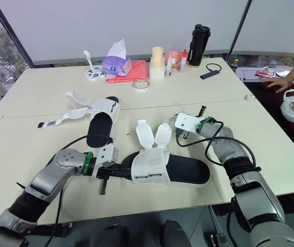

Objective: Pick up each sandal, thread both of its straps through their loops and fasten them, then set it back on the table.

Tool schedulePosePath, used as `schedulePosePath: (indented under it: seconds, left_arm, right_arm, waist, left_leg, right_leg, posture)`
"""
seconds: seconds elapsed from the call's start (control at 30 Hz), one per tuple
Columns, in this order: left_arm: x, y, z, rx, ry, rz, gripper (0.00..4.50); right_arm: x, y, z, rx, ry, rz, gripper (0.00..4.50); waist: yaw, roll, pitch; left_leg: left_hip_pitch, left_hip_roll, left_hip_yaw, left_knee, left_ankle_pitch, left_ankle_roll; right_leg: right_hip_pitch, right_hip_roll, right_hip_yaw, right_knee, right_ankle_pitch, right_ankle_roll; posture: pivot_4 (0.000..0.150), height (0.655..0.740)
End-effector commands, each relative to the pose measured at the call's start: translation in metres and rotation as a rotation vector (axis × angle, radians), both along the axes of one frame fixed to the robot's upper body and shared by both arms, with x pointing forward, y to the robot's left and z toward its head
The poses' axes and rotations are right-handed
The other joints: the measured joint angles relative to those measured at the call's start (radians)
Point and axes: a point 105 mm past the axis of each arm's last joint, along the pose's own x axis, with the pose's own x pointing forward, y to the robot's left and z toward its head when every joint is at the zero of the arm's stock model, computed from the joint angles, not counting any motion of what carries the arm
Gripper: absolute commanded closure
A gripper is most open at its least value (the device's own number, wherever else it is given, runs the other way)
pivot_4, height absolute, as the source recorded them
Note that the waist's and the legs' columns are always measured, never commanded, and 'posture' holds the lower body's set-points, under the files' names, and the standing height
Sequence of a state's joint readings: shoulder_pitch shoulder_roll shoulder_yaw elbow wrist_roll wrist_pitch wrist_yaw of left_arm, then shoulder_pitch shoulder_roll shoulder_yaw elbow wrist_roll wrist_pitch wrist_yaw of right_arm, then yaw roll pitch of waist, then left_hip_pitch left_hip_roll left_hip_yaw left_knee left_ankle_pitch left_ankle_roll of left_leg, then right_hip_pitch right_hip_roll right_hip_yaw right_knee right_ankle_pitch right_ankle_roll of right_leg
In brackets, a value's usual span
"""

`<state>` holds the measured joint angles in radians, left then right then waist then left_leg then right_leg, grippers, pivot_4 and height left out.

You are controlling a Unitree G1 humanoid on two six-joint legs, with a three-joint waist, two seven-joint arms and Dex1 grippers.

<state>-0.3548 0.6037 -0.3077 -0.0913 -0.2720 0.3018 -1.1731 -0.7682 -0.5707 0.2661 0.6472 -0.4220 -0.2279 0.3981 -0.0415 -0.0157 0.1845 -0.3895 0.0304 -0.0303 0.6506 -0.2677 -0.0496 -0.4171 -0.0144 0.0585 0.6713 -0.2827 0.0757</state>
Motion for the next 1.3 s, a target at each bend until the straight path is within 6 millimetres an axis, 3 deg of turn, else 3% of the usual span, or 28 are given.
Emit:
schedulePosePath:
  seconds: [0.03, 0.27, 0.3, 0.37, 0.6, 0.9, 1.0, 1.23, 1.3]
  left_arm:
    - [-0.001, -0.003, -0.006, 0.009, 0.014, 0.022, 4.5]
    - [0.002, -0.001, -0.007, 0.011, 0.008, 0.038, 4.5]
    - [0.002, -0.001, -0.007, 0.011, 0.004, 0.041, 4.5]
    - [0.003, -0.001, -0.006, 0.011, -0.001, 0.047, 4.5]
    - [0.004, -0.001, -0.007, 0.009, -0.004, 0.052, 4.5]
    - [0.01, -0.004, -0.005, -0.003, -0.021, 0.064, 4.5]
    - [0.01, -0.006, -0.005, -0.008, -0.026, 0.07, 4.5]
    - [0.008, -0.004, -0.005, -0.013, -0.026, 0.091, 4.5]
    - [0.007, -0.005, -0.005, -0.016, -0.025, 0.094, 4.5]
  right_arm:
    - [0.002, 0.006, 0.031, 0.016, -0.139, 0.04, 4.46]
    - [-0.002, -0.002, 0.018, -0.081, -0.102, 0.048, 4.46]
    - [-0.005, -0.004, 0.019, -0.076, -0.104, 0.057, 4.22]
    - [-0.009, -0.006, 0.019, -0.07, -0.095, 0.067, 3.6]
    - [-0.02, -0.006, 0.009, -0.142, -0.048, 0.141, 0.04]
    - [-0.001, 0.025, 0.007, -0.213, -0.108, 0.215, 0.04]
    - [0.008, 0.026, 0.011, -0.246, -0.164, 0.194, 0.82]
    - [0.01, 0.031, 0.015, -0.256, -0.234, 0.226, 4.36]
    - [0.009, 0.031, 0.015, -0.261, -0.243, 0.231, 4.44]
  waist:
    - [0.001, 0.0, 0.0]
    - [0.006, 0.0, 0.0]
    - [0.006, 0.0, 0.0]
    - [0.006, 0.0, 0.0]
    - [0.003, 0.0, 0.0]
    - [0.0, 0.0, 0.0]
    - [0.002, 0.0, 0.0]
    - [0.0, 0.0, 0.0]
    - [-0.001, 0.0, 0.0]
  left_leg:
    - [0.0, 0.0, 0.0, 0.0, 0.0, 0.0]
    - [0.0, 0.0, 0.0, 0.001, 0.0, 0.0]
    - [0.0, 0.0, 0.0, 0.001, 0.0, 0.0]
    - [0.0, 0.0, 0.0, 0.001, 0.0, 0.0]
    - [0.001, 0.0, 0.0, 0.001, 0.0, 0.0]
    - [0.003, 0.0, 0.0, 0.001, 0.0, 0.0]
    - [0.004, 0.0, 0.0, 0.001, 0.0, 0.0]
    - [0.004, -0.001, 0.0, 0.0, 0.0, 0.0]
    - [0.004, -0.001, 0.0, 0.0, 0.0, 0.0]
  right_leg:
    - [0.0, 0.0, 0.0, 0.0, 0.0, 0.0]
    - [0.001, -0.001, 0.0, 0.0, 0.0, 0.0]
    - [0.001, -0.001, 0.0, 0.0, 0.0, 0.0]
    - [0.001, -0.001, 0.0, 0.0, 0.0, 0.0]
    - [0.002, 0.0, 0.0, 0.0, 0.0, 0.0]
    - [0.004, 0.0, 0.0, 0.0, 0.0, 0.0]
    - [0.004, -0.001, 0.0, -0.001, 0.0, 0.0]
    - [0.004, -0.001, 0.0, -0.001, 0.0, 0.0]
    - [0.004, -0.001, 0.0, -0.001, 0.0, 0.0]
  posture:
    - [0.15, 0.74]
    - [0.15, 0.74]
    - [0.15, 0.74]
    - [0.15, 0.74]
    - [0.15, 0.74]
    - [0.15, 0.74]
    - [0.15, 0.74]
    - [0.15, 0.74]
    - [0.15, 0.74]
